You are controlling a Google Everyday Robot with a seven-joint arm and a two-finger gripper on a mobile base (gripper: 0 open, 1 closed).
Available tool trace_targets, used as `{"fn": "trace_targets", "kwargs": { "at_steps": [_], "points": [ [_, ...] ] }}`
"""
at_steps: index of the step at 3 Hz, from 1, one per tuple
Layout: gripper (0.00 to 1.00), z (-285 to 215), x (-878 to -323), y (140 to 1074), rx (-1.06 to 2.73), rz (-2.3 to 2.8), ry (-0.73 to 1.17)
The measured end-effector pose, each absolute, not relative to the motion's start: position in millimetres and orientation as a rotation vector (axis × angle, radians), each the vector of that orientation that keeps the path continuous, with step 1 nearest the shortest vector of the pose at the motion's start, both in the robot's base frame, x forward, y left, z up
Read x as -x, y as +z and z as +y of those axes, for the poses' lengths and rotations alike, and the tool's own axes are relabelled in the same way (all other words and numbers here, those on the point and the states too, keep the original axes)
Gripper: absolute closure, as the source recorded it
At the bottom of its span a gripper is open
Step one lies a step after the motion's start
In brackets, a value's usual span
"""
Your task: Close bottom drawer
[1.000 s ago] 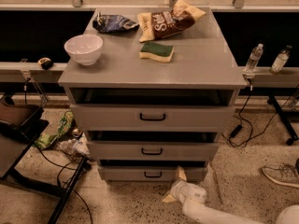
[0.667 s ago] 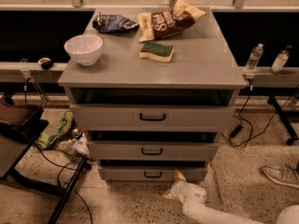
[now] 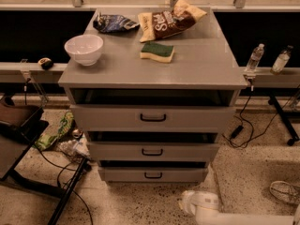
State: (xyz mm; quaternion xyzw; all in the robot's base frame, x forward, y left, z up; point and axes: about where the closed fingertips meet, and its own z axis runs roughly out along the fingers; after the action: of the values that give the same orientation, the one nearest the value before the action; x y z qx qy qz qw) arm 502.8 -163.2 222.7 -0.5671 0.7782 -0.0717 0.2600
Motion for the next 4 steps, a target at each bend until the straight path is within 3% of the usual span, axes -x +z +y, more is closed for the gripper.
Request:
{"fn": "trace_targets", "kwargs": {
  "at_steps": [1, 2, 3, 4],
  "points": [
    [0.89, -197.9, -446.7, 240.6, 1.849, 2.132, -0.227],
    [1.0, -219.8, -415.8, 283.8, 2.073, 2.177, -0.311],
    [1.0, -268.3, -375.5, 345.2, 2.126, 2.348, -0.501],
    [1.0, -312.7, -320.2, 406.3, 1.914, 2.572, -0.664]
  ]
}}
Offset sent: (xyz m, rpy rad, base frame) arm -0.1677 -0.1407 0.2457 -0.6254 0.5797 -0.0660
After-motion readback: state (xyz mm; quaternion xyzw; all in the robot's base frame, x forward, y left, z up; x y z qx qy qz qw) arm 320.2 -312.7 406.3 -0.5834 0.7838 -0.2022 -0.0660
